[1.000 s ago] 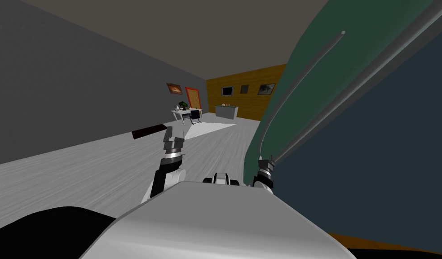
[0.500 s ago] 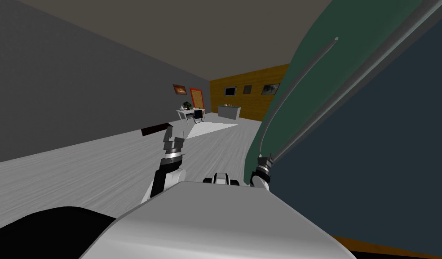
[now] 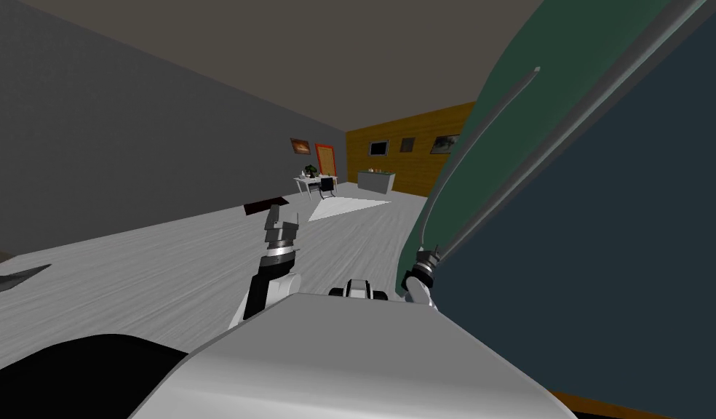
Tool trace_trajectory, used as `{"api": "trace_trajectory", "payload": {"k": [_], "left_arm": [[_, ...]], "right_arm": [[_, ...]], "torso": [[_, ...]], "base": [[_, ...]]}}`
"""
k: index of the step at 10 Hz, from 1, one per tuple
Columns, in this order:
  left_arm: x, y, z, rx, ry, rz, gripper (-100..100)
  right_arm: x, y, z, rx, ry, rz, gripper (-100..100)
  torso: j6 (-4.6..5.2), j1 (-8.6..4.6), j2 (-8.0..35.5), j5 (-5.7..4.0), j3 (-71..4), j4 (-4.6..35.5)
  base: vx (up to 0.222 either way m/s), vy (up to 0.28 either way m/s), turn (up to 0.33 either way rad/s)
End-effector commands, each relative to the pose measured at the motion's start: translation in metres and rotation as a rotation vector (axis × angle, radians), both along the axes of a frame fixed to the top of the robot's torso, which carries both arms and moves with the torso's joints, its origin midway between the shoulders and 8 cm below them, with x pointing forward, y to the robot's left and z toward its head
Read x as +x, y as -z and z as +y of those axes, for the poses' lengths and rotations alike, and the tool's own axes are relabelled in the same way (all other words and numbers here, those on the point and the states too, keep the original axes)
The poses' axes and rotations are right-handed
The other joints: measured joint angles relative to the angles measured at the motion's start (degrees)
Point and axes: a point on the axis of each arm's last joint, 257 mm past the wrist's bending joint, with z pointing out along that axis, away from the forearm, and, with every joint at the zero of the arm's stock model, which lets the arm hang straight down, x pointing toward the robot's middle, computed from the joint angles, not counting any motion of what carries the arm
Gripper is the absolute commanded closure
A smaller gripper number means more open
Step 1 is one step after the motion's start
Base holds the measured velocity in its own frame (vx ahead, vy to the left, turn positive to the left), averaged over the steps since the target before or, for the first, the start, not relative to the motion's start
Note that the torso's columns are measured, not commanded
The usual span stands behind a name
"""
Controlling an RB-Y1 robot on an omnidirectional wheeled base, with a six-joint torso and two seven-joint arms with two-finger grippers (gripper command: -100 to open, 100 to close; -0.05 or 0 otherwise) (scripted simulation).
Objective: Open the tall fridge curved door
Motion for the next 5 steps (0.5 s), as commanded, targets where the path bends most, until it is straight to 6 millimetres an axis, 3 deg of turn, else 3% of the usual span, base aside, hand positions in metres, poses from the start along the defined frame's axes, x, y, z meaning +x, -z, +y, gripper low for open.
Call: {"api": "trace_trajectory", "payload": {"k": [1,5], "left_arm": [[0.000,0.000,0.000,0.000,0.000,0.000,0],[0.000,0.000,0.000,0.000,0.000,0.000,0]], "right_arm": [[0.010,-0.001,-0.011,-0.013,0.037,0.012,-100],[0.030,-0.012,-0.012,-0.011,0.060,-0.002,-100]], "torso": [[-0.05,0.01,0.0,0.03,0.0,0.0],[-0.07,-0.33,0.1,-0.06,0.0,0.0]], "base": [[-0.074,-0.003,0.166],[-0.076,-0.021,0.103]]}}
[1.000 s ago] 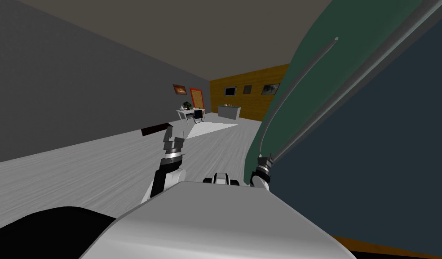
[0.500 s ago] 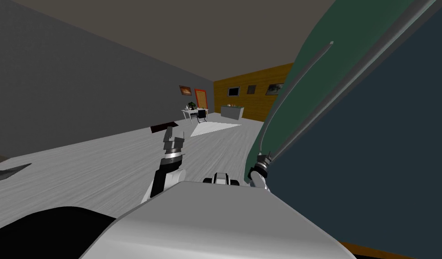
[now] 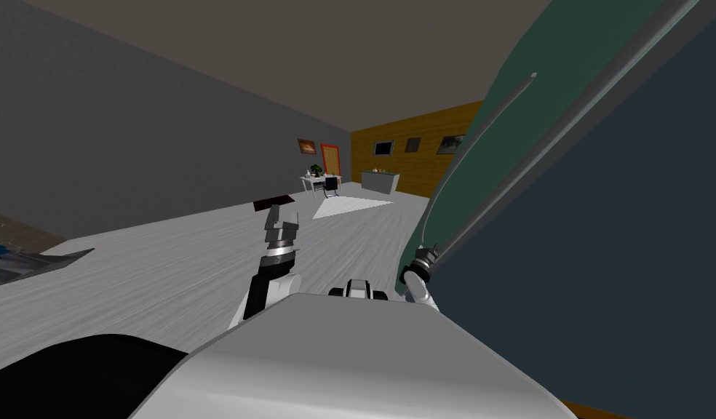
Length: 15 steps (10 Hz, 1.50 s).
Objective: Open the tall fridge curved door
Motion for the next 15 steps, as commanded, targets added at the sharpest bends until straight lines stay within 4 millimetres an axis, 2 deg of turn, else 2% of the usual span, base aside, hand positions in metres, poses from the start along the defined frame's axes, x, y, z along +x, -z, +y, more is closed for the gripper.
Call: {"api": "trace_trajectory", "payload": {"k": [1,2,4,5,6,7,8,9,10,11,12,13,14,15], "left_arm": [[0.000,0.000,0.000,0.000,0.000,0.000,0],[0.000,0.000,0.000,0.000,0.000,0.000,0],[0.000,0.000,0.000,0.000,0.000,0.000,0],[0.000,0.000,0.000,0.000,0.000,0.000,0],[0.000,0.000,0.000,0.000,0.000,0.000,0],[0.000,0.000,0.000,0.000,0.000,0.000,0],[0.000,0.000,0.000,0.000,0.000,0.000,0],[0.000,0.000,0.000,0.000,0.000,0.000,0],[0.000,0.000,0.000,0.000,0.000,0.000,0],[0.000,0.000,0.000,0.000,0.000,0.000,0],[0.000,0.000,0.000,0.000,0.000,0.000,0],[0.000,0.000,0.000,0.000,0.000,0.000,0],[0.000,0.000,0.000,0.000,0.000,0.000,0],[0.000,0.000,0.000,0.000,0.000,0.000,0]], "right_arm": [[0.014,-0.015,-0.006,-0.018,0.013,-0.012,-100],[0.013,-0.005,-0.014,-0.019,0.053,0.027,-100],[0.024,-0.016,-0.010,-0.017,0.044,0.001,-100],[0.016,-0.001,-0.004,-0.003,0.043,0.023,-100],[0.014,-0.015,-0.006,-0.018,0.013,-0.012,100],[0.003,-0.010,-0.004,-0.011,-0.007,-0.006,100],[0.004,-0.014,-0.002,-0.019,-0.019,-0.022,100],[-0.007,-0.010,0.001,-0.012,-0.040,-0.016,100],[-0.006,-0.014,0.003,-0.019,-0.049,-0.029,100],[-0.018,-0.010,0.005,-0.010,-0.069,-0.023,100],[-0.017,-0.014,0.007,-0.019,-0.080,-0.033,100],[-0.028,-0.008,0.010,-0.007,-0.101,-0.026,100],[-0.027,-0.013,0.012,-0.019,-0.109,-0.035,100],[-0.039,-0.011,0.014,-0.007,-0.130,-0.030,100]], "torso": [[0.13,0.05,0.0,0.07,0.0,0.1],[0.17,0.14,0.0,0.15,0.0,0.1],[0.22,0.14,0.1,0.02,0.1,0.0],[0.26,0.10,0.0,0.07,0.0,0.1],[0.33,0.27,0.3,-0.16,0.2,-0.1],[0.50,0.29,0.3,-0.06,0.2,0.0],[0.38,0.18,0.0,-0.01,0.1,0.1],[0.13,-0.01,0.0,-0.02,0.1,0.1],[0.25,-0.04,0.1,-0.03,0.2,0.1],[0.13,-0.23,0.1,-0.01,0.2,0.2],[0.24,-0.19,0.1,-0.08,0.2,0.1],[0.11,-0.01,0.1,-0.12,0.2,0.1],[0.22,0.07,0.1,-0.13,0.2,0.0],[0.03,0.12,0.0,-0.07,0.2,0.1]], "base": [[-0.040,-0.016,-0.007],[-0.084,-0.020,0.184],[-0.059,-0.015,0.059],[-0.025,0.019,-0.010],[0.090,0.013,-0.212],[0.208,0.038,-0.285],[0.144,0.064,-0.113],[0.121,0.057,-0.144],[0.094,0.022,-0.111],[0.095,0.011,-0.167],[0.084,0.030,-0.115],[0.123,0.014,-0.165],[0.108,0.030,-0.122],[0.108,0.046,-0.182]]}}
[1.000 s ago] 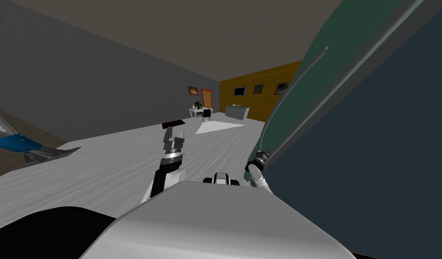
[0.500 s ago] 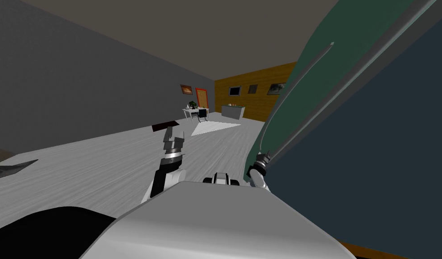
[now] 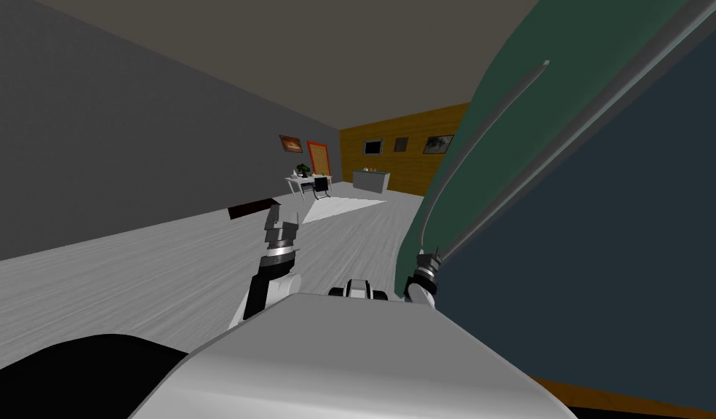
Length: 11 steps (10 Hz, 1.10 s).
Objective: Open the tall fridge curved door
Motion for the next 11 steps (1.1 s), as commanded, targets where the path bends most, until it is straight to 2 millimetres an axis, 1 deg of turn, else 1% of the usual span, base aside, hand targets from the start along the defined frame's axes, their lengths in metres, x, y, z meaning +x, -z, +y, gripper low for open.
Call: {"api": "trace_trajectory", "payload": {"k": [1,2,3,4,5,6,7,8,9,10,11], "left_arm": [[0.000,0.000,0.000,0.000,0.000,0.000,0],[0.000,0.000,0.000,0.000,0.000,0.000,0],[0.000,0.000,0.000,0.000,0.000,0.000,0],[0.000,0.000,0.000,0.000,0.000,0.000,0],[0.000,0.000,0.000,0.000,0.000,0.000,0],[0.000,0.000,0.000,0.000,0.000,0.000,0],[0.000,0.000,0.000,0.000,0.000,0.000,0],[0.000,0.000,0.000,0.000,0.000,0.000,0],[0.000,0.000,0.000,0.000,0.000,0.000,0],[0.000,0.000,0.000,0.000,0.000,0.000,0],[0.000,0.000,0.000,0.000,0.000,0.000,0]], "right_arm": [[-0.006,-0.012,0.001,-0.016,-0.034,-0.022,100],[-0.017,-0.009,0.004,-0.005,-0.054,-0.014,100],[-0.016,-0.012,0.006,-0.016,-0.062,-0.018,100],[-0.028,-0.009,0.008,-0.002,-0.081,-0.009,100],[-0.027,-0.012,0.010,-0.015,-0.089,-0.011,100],[-0.039,-0.010,0.013,-0.002,-0.107,0.000,100],[-0.038,-0.012,0.015,-0.013,-0.114,-0.001,100],[-0.049,-0.010,0.017,0.001,-0.132,0.009,100],[-0.049,-0.011,0.019,-0.012,-0.138,0.012,100],[-0.050,-0.009,0.018,0.000,-0.127,0.009,100],[-0.053,-0.011,0.013,-0.001,-0.102,0.005,100]], "torso": [[0.10,0.18,0.1,0.01,0.0,-0.1],[-0.06,0.19,0.1,0.01,0.1,0.0],[0.02,0.23,0.2,0.03,0.0,-0.1],[-0.08,0.26,0.1,0.02,0.0,-0.1],[0.02,0.50,0.1,0.00,0.0,-0.1],[-0.10,0.54,0.2,0.00,0.1,-0.2],[0.05,0.55,0.3,-0.01,0.1,-0.2],[-0.06,0.41,0.4,-0.01,0.1,-0.2],[0.07,0.45,0.4,-0.03,0.2,-0.2],[-0.01,0.50,0.5,-0.04,0.2,-0.2],[0.03,0.52,0.6,-0.13,0.3,-0.2]], "base": [[0.092,0.034,-0.107],[0.105,0.021,-0.147],[0.099,0.023,-0.115],[0.129,0.063,-0.158],[0.108,0.079,-0.117],[0.129,0.062,-0.147],[0.098,0.035,-0.119],[0.101,0.029,-0.153],[0.080,0.023,-0.113],[0.005,0.018,-0.043],[0.072,0.131,-0.096]]}}
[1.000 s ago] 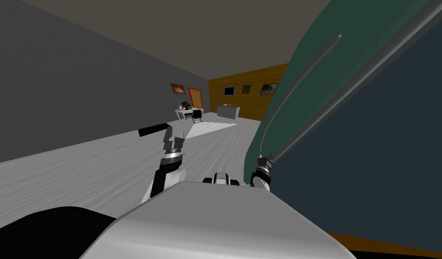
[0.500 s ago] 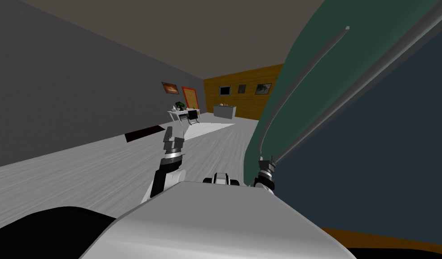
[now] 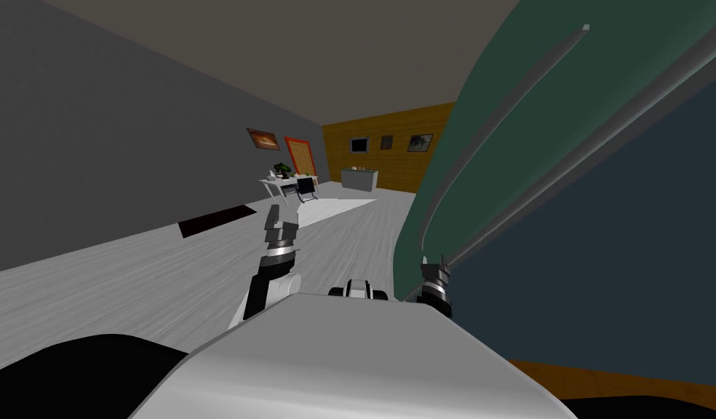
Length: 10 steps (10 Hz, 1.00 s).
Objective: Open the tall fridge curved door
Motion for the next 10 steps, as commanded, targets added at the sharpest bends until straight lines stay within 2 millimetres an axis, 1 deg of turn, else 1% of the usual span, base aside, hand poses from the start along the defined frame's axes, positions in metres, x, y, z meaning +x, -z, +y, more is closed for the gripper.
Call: {"api": "trace_trajectory", "payload": {"k": [1,2,3,4,5,7,8,9,10], "left_arm": [[0.000,0.000,0.000,0.000,0.000,0.000,0],[0.000,0.000,0.000,0.000,0.000,0.000,0],[0.000,0.000,0.000,0.000,0.000,0.000,0],[0.000,0.000,0.000,0.000,0.000,0.000,0],[0.000,0.000,0.000,0.000,0.000,0.000,0],[0.000,0.000,0.000,0.000,0.000,0.000,0],[0.000,0.000,0.000,0.000,0.000,0.000,0],[0.000,0.000,0.000,0.000,0.000,0.000,0],[0.000,0.000,0.000,0.000,0.000,0.000,0]], "right_arm": [[-0.003,-0.002,-0.004,-0.003,0.026,-0.001,100],[-0.006,-0.003,-0.009,-0.005,0.051,-0.002,100],[-0.006,-0.003,-0.009,-0.005,0.051,-0.002,100],[-0.009,-0.004,-0.013,-0.008,0.077,-0.002,100],[-0.009,-0.004,-0.013,-0.008,0.077,-0.002,100],[-0.016,-0.006,-0.022,-0.012,0.129,0.000,100],[-0.016,-0.006,-0.022,-0.012,0.129,0.000,100],[-0.019,-0.007,-0.026,-0.014,0.155,0.001,100],[-0.019,-0.007,-0.026,-0.014,0.155,0.001,100]], "torso": [[0.12,0.41,-0.1,0.00,0.0,-0.1],[0.07,0.48,-0.2,0.03,-0.1,-0.1],[-0.02,0.29,-0.5,0.08,-0.2,0.0],[-0.12,0.04,-0.4,0.11,-0.3,0.0],[-0.04,0.07,-0.3,0.10,-0.2,0.0],[-0.01,0.04,-0.3,0.12,-0.2,0.1],[-0.01,-0.04,-0.4,0.17,-0.3,0.1],[-0.15,-0.21,-0.5,0.17,-0.3,0.1],[-0.10,-0.12,-0.5,0.17,-0.3,0.1]], "base": [[0.138,0.179,-0.078],[0.211,0.204,-0.088],[0.172,0.216,-0.059],[0.134,0.249,-0.051],[0.140,0.219,-0.038],[0.215,0.256,-0.103],[0.204,0.235,-0.053],[0.211,0.274,-0.053],[0.175,0.228,-0.034]]}}
